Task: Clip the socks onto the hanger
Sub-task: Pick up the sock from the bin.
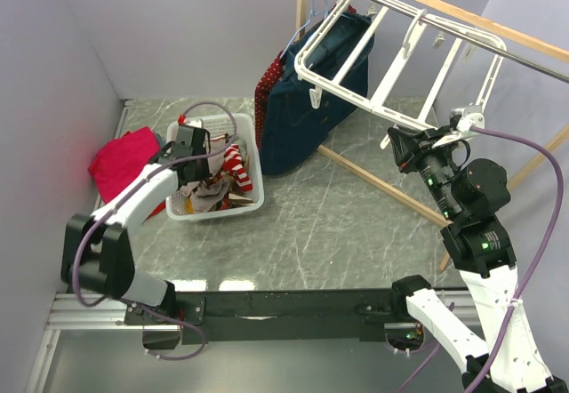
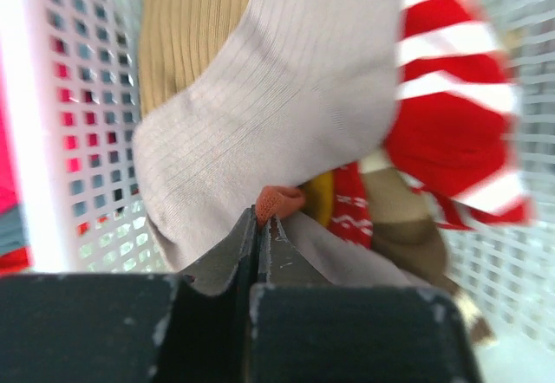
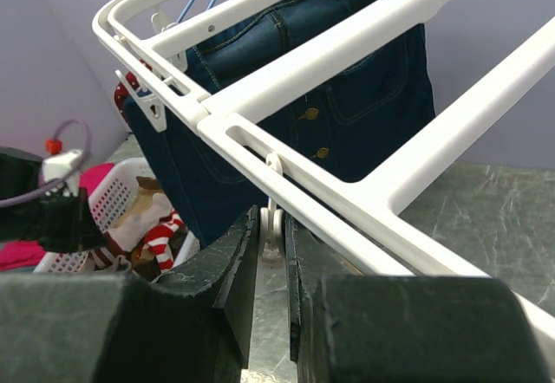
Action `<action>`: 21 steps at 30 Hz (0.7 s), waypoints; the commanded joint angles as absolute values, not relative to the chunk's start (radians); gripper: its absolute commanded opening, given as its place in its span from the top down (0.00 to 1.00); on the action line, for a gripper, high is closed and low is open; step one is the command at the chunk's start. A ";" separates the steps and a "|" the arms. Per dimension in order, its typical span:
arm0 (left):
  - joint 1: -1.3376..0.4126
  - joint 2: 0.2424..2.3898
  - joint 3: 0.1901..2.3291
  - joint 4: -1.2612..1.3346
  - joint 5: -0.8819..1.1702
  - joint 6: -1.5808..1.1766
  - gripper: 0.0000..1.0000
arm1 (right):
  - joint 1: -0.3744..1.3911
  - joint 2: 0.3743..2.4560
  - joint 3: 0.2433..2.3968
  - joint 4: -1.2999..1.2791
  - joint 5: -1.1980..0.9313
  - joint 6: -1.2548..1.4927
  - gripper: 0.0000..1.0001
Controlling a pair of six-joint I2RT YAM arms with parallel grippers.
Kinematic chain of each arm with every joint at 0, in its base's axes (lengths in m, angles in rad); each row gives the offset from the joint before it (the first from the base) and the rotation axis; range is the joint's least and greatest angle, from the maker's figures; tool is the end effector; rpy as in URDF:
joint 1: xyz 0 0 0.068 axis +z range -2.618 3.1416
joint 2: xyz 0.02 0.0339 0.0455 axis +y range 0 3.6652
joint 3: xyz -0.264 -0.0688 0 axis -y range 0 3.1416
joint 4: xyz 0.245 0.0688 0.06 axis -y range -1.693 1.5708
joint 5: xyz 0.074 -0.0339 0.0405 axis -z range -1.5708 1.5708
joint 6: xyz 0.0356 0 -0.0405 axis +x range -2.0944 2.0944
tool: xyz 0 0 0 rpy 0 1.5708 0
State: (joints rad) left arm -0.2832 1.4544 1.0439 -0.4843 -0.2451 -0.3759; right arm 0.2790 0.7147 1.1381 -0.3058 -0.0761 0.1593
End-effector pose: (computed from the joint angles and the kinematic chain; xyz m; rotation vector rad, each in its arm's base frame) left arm 0.2961 -0.0772 0.2483 -0.2174 2.4194 0.0068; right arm 0.1224 0.0379 0.4547 -0.1503 1.4590 0.4129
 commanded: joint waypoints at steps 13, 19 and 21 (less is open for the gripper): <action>-0.515 1.037 1.147 -0.235 0.144 -0.222 0.99 | 0.282 0.719 1.144 -0.276 -0.120 0.186 0.85; -0.652 1.087 1.262 -0.141 0.345 -0.236 0.99 | 0.285 0.722 1.154 -0.272 -0.126 0.192 0.85; -0.679 1.114 1.317 -0.117 0.366 -0.255 0.99 | 0.284 0.723 1.158 -0.270 -0.130 0.195 0.85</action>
